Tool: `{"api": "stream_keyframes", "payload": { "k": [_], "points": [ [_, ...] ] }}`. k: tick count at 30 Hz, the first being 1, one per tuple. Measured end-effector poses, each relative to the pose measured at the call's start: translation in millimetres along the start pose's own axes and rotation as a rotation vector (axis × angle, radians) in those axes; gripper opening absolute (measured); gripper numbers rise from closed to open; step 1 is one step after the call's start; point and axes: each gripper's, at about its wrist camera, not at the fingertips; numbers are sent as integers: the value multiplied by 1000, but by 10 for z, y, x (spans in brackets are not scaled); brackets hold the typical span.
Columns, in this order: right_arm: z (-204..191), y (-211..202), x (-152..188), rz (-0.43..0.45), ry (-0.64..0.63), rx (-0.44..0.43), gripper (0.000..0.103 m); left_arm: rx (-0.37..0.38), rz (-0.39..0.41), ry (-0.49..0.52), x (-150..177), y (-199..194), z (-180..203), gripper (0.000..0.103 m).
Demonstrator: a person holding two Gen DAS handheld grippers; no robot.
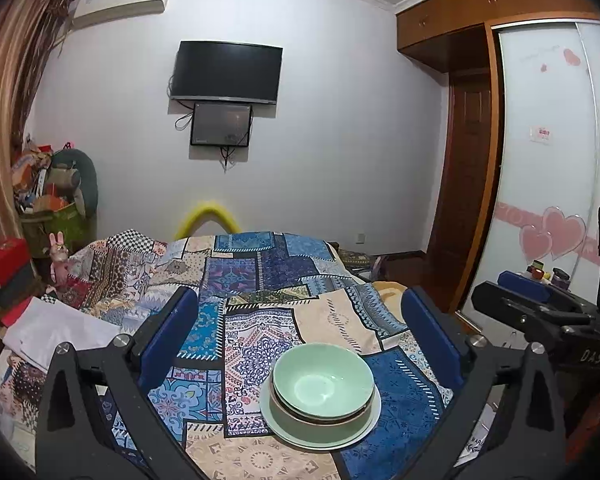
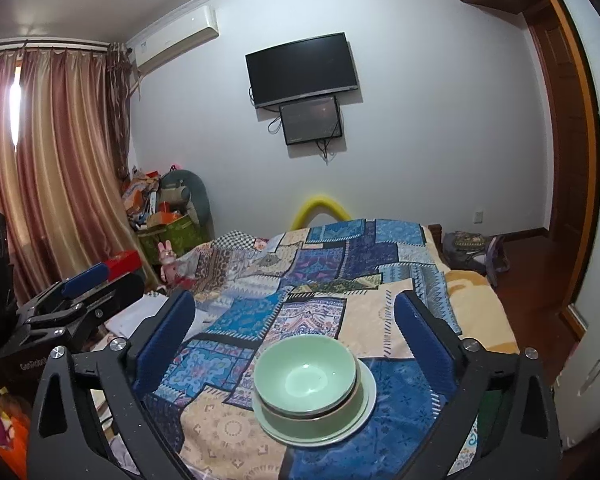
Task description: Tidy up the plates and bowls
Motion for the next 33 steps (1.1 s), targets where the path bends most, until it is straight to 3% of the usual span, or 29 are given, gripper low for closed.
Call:
{"api": "stream_keyframes", "payload": {
  "k": [33],
  "points": [
    [-10,-104,34,15,-25,30,103,-8,3,21,51,38,57,103]
  ]
}}
Point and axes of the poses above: each gripper's, at about its wrist camera, not at the fingertips, and y roughly the way its jaws point, z to its right, x to its underside, and after that the axes turned 14 degrees about -z, right-handed
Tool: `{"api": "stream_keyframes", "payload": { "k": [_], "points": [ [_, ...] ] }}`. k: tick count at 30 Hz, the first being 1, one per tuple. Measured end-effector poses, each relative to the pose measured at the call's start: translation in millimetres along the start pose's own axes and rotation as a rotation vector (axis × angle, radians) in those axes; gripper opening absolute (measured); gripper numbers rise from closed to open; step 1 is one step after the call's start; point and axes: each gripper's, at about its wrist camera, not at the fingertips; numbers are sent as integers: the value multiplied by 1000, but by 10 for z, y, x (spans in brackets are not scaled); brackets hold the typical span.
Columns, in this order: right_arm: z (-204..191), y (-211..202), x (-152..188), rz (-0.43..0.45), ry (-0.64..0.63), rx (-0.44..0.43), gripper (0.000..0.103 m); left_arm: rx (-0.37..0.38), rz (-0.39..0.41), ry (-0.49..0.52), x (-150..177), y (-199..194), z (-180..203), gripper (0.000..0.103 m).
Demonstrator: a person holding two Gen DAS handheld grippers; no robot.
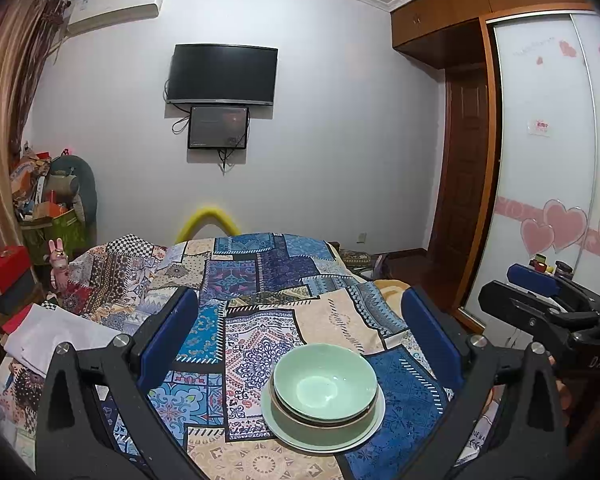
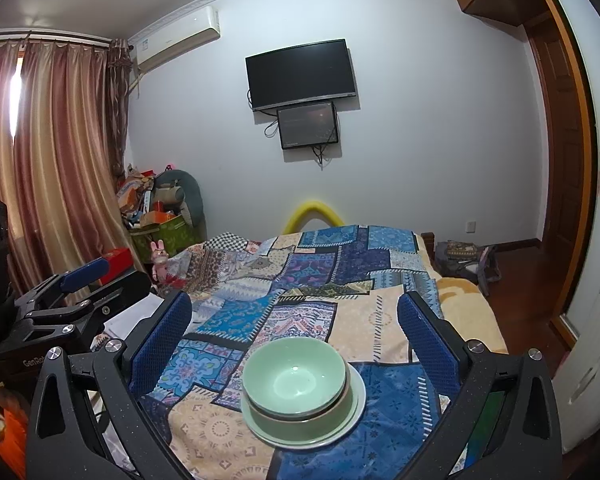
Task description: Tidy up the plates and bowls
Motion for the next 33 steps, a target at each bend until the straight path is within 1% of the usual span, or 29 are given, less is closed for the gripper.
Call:
{"api": "stream_keyframes", "payload": {
  "k": [9,17,20,27,33],
  "points": [
    [-16,-20,-5,0,-2,2,103,20,-8,11,4,14,20,103],
    [-12,0,-20,-8,-4,4,103,18,-4,13,7,29,38,103],
    [-9,1,-15,-10,-2,2,103,40,-17,25,3,33,39,103],
    [4,34,-10,-19,-1,3,103,25,-9,11,12,35,36,103],
    [18,71,11,-29,1,3,103,33,-21,-1,9,59,8,103]
  ]
}}
Point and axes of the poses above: each gripper's, at about its wrist camera, not at the fingertips, and y roughly the way its jaws point, z to its right, x to its underside, and after that the axes turned 14 degrees about -z, right-handed
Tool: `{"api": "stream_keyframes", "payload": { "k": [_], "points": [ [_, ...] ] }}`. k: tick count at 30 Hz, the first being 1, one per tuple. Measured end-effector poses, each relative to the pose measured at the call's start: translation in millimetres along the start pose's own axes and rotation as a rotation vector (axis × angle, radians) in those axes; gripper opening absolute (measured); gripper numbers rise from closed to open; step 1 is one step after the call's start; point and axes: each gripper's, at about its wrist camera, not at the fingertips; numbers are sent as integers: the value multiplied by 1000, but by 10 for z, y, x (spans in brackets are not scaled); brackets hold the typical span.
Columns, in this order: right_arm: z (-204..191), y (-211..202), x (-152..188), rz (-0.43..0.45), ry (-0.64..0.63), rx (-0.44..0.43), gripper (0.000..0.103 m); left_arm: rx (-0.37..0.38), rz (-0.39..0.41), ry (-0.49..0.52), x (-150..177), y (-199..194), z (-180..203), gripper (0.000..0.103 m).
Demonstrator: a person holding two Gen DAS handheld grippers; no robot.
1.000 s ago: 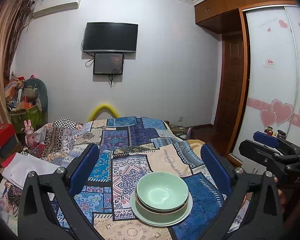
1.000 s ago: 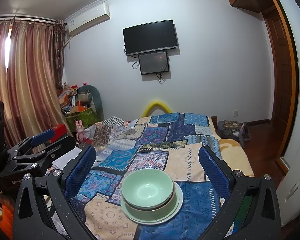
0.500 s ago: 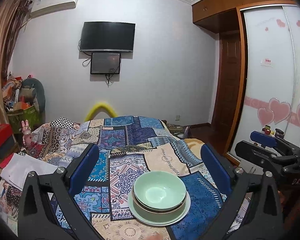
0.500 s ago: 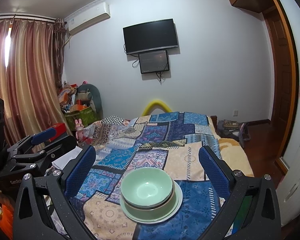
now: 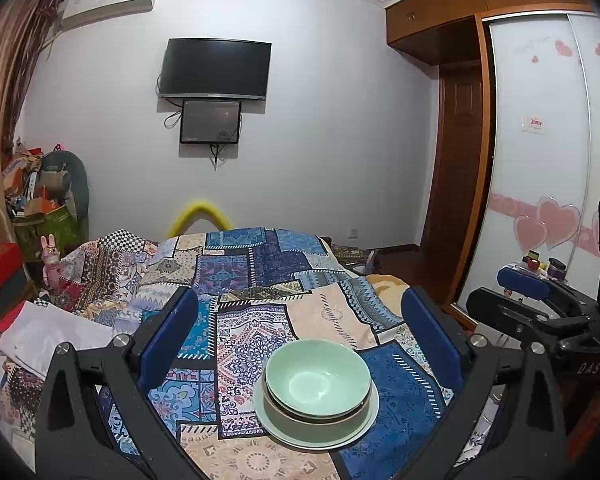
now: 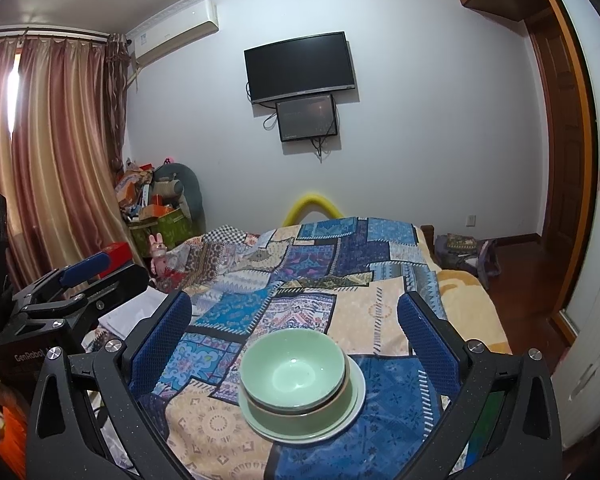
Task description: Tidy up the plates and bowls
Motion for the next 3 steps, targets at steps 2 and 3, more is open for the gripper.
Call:
{"api": "stream_keyframes", "payload": {
  "k": [2,3],
  "points": [
    [2,4,11,-3,2,-1,103,6,-4,-5,-1,10,-15,103],
    [3,8,13,-4,2,-1,103,6,-5,-6,-2,19,-16,103]
  ]
}}
Point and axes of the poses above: each gripper's, at about its wrist camera, not at the fingertips, and y roughly the way its jaws point, z to its right, x to its underside, and after that the axes turned 14 degrees about -z, right-handed
